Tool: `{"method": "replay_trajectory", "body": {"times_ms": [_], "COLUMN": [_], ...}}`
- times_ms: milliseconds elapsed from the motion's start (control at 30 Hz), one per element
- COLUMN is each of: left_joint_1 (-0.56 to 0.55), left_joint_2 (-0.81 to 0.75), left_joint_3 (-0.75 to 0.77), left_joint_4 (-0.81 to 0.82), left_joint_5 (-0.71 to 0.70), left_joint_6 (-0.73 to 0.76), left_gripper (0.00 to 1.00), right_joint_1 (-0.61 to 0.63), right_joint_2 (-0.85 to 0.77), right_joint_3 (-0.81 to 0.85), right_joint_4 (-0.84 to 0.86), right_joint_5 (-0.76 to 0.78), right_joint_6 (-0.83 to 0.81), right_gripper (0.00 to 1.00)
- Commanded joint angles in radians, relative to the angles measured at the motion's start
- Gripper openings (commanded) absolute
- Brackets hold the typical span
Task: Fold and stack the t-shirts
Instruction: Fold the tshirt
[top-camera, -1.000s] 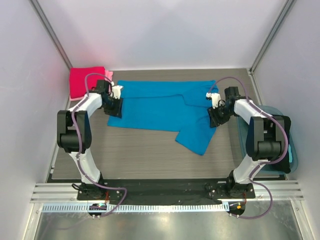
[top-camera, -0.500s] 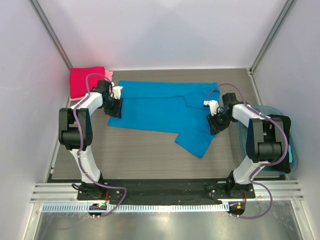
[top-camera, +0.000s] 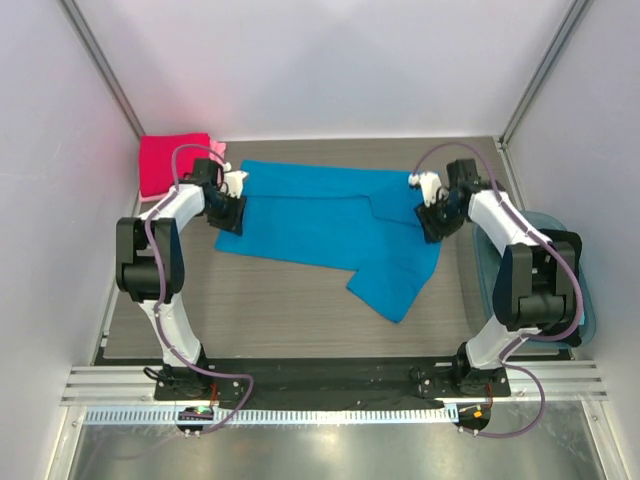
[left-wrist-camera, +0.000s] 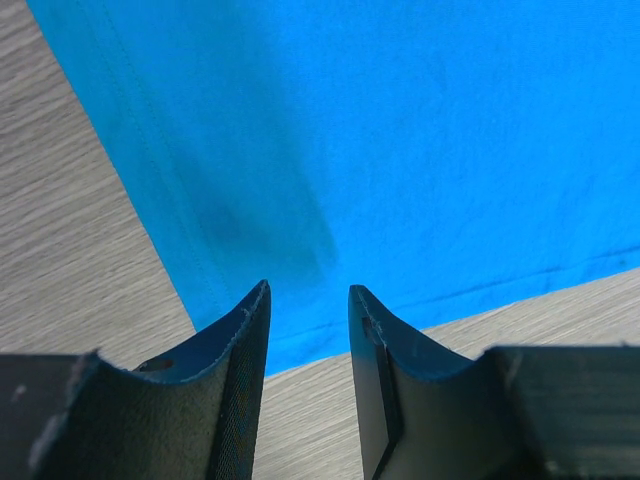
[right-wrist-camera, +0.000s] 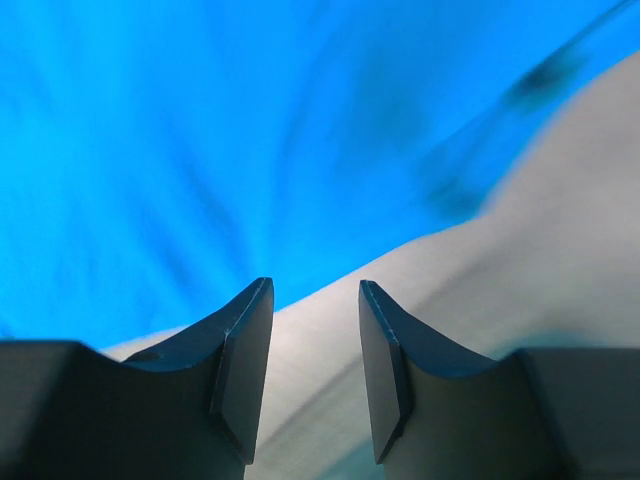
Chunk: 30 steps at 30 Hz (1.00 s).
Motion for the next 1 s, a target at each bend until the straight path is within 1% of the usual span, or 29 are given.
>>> {"method": "replay_trajectory", "body": {"times_ms": [0, 33, 267, 400, 533, 733, 967], "left_joint_1": [0.005, 0.005, 0.005, 0.005, 0.005, 0.005, 0.005], "left_joint_2": [-0.065, -0.059, -0.037, -0.034, -0.04, -0.054, -0.062], "left_joint_3": [0.032, 0.041, 0.08, 0.091, 0.085, 0.068, 0.062], "left_joint_4": [-0.011, -0.012, -0.017, -0.017, -0.011, -0.005, -0.008], "left_joint_5": [0.019, 0.029, 0.058, 0.051, 0.035, 0.019, -0.001], "left_joint_6": [0.043, 0.035, -0.048, -0.071, -0.088, -0.083, -0.073], "left_gripper": [0.38, 0.38, 0.38, 0.38, 0.38, 0.38, 0.38], "right_joint_1": [-0.007, -0.005, -0.001, 0.044, 0.103, 0.192, 0.231], "right_joint_2": [0.034, 0.051, 0.204, 0.287, 0.348, 0.44, 0.502], "right_joint_3": [0.185, 0.231, 0.376, 0.446, 0.517, 0.592, 0.63], "right_joint_4": [0.031, 0.044, 0.082, 0.088, 0.096, 0.096, 0.078], "right_joint_5": [0.011, 0.011, -0.014, -0.032, -0.044, -0.052, -0.038], "right_joint_6": [0.004, 0.001, -0.037, -0.039, -0.036, -0.025, -0.025], "right_gripper": [0.45, 0.45, 0.42, 0.39, 0.39, 0.39, 0.39]}}
